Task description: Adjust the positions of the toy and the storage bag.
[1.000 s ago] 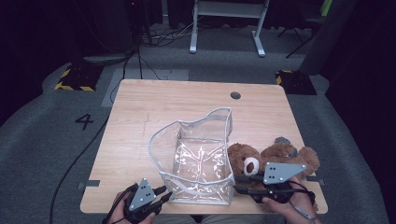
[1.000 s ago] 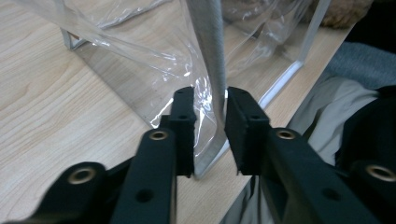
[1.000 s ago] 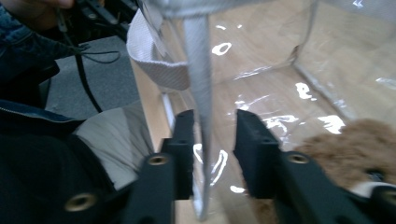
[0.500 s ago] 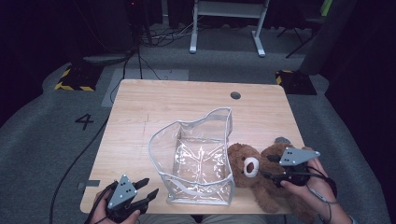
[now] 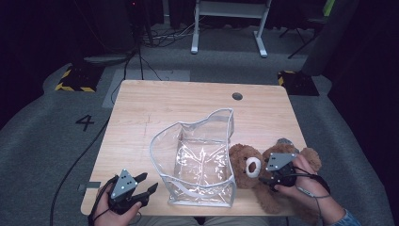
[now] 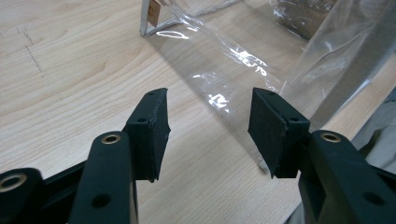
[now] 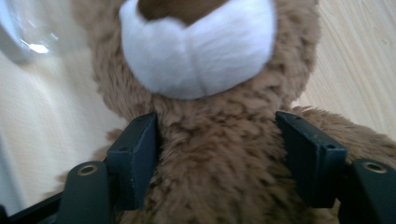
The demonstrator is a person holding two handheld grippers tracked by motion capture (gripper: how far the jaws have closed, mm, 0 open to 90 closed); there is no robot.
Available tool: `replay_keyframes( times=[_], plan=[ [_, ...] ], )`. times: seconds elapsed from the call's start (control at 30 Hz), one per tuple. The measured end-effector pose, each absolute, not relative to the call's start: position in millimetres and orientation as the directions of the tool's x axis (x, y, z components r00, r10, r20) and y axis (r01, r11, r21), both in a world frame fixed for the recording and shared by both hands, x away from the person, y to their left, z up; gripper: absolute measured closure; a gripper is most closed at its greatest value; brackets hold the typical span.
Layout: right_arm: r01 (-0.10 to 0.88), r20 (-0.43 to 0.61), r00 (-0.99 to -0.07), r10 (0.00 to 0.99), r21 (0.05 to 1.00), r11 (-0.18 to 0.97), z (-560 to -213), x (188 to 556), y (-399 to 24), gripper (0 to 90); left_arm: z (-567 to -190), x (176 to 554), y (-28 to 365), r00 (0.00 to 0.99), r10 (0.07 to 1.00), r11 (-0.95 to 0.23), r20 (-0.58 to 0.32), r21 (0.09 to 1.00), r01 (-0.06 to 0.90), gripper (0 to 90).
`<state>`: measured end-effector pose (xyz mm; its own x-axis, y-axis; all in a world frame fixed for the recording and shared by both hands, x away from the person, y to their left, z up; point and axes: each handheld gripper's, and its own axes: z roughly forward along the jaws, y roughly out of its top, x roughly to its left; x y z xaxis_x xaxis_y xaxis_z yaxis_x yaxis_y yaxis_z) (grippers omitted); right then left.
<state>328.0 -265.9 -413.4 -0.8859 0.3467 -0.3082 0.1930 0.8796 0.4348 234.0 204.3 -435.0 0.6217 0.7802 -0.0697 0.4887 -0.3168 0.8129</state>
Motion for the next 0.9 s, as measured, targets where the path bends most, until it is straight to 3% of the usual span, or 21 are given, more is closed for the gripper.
replay_keyframes(
  times=[0.1,0.7,0.8,0.9],
  plan=[
    [0.171,-0.335,-0.888,0.316,0.399,0.901,-423,334,-259,26.2,-437,236,205,0.619,0.782,-0.31,-0.08,0.811,0.497,47.1],
    [0.198,-0.252,-0.927,0.279,0.305,0.932,-438,366,-253,30.7,-446,240,205,0.618,0.779,-0.298,-0.102,0.808,0.509,46.0],
    [0.225,-0.224,-0.928,0.298,0.3,0.927,-437,369,-252,28.8,-447,240,205,0.621,0.777,-0.303,-0.104,0.803,0.514,45.9],
    [0.193,-0.239,-0.936,0.258,0.266,0.945,-432,370,-246,24.6,-448,241,205,0.622,0.776,-0.303,-0.105,0.802,0.514,46.0]
  ],
)
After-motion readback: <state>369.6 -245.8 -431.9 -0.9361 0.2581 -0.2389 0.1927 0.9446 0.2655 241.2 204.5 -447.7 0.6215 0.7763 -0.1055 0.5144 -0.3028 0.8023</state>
